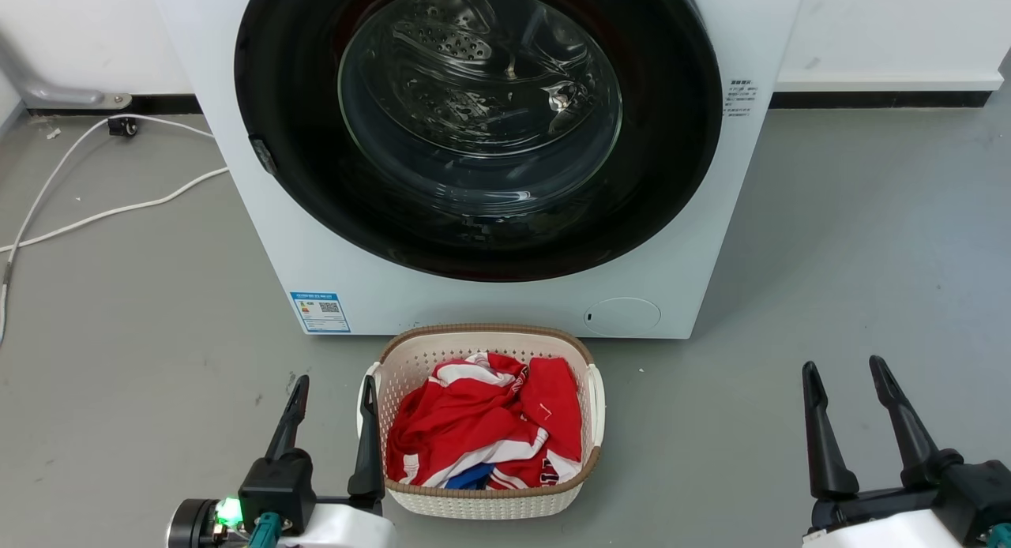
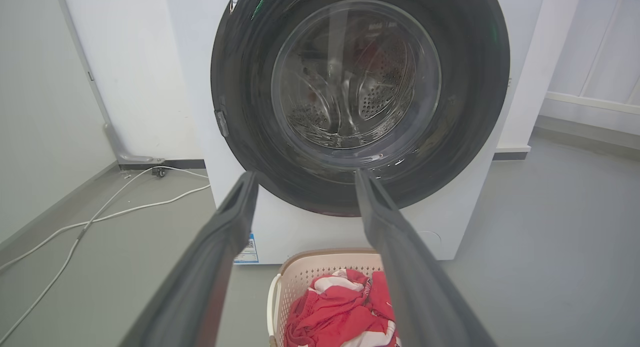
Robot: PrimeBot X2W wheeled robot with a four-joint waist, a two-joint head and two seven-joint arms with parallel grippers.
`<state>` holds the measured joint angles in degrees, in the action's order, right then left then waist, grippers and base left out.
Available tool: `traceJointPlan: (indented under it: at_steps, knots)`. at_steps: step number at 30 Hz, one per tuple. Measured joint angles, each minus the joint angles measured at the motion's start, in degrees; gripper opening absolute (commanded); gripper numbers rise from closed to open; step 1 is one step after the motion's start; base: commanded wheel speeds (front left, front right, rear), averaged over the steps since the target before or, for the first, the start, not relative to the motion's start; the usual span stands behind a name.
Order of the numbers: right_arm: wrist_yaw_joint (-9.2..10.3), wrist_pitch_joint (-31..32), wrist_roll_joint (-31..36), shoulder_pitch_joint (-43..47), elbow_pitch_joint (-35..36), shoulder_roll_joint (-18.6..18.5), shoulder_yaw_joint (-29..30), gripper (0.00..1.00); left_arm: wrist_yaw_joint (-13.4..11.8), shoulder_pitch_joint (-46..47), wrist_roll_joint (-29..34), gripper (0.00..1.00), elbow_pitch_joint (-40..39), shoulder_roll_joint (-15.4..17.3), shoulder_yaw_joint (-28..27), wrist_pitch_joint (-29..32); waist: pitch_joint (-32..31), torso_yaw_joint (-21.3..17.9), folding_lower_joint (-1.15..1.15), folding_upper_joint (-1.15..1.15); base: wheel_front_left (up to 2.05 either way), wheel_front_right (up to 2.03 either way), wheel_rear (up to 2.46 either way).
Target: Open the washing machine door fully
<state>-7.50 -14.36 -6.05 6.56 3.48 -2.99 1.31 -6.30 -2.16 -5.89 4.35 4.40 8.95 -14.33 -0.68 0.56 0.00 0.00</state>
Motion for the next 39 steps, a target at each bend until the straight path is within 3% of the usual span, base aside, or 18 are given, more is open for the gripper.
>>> traceJointPlan:
  at_steps: [7,34,35,36,37,39]
  knots:
    - [0.01,-0.70,1.57,0.45,-0.08,0.00,0.09,1.00,0.24,-0.38,2.70,1.00,0.41,-0.67,-0.35,-0.58,-0.03,0.13,0.00,0.00,0.00,0.00,0.00]
    - [0.00,-0.71,-0.47,0.46,-1.68,0.00,0.20,1.00,0.26,-0.80,3.70,1.00,2.31,-1.33,-1.77,-0.74,-0.10,0.09,0.00,0.00,0.00,0.00,0.00]
    - [0.01,-0.71,-0.51,0.46,-1.69,0.00,0.15,0.86,0.26,-0.80,3.71,1.00,2.33,-1.34,-1.77,-0.74,-0.10,0.09,0.00,0.00,0.00,0.00,0.00]
    - [0.01,-0.71,-0.55,0.46,-1.68,0.00,0.10,0.07,0.26,-0.80,3.71,1.00,2.35,-1.35,-1.78,-0.74,-0.10,0.09,0.00,0.00,0.00,0.00,0.00]
    - [0.00,-0.71,-0.57,0.46,-1.67,0.01,0.09,0.00,0.26,-0.80,3.71,1.00,2.36,-1.35,-1.79,-0.74,-0.09,0.09,0.00,0.00,0.00,0.00,0.00]
    - [0.01,-0.71,-0.73,0.43,-1.60,0.00,-0.10,0.00,0.26,-0.80,3.72,1.00,2.42,-1.36,-1.83,-0.74,-0.08,0.08,0.00,0.00,0.00,0.00,0.00]
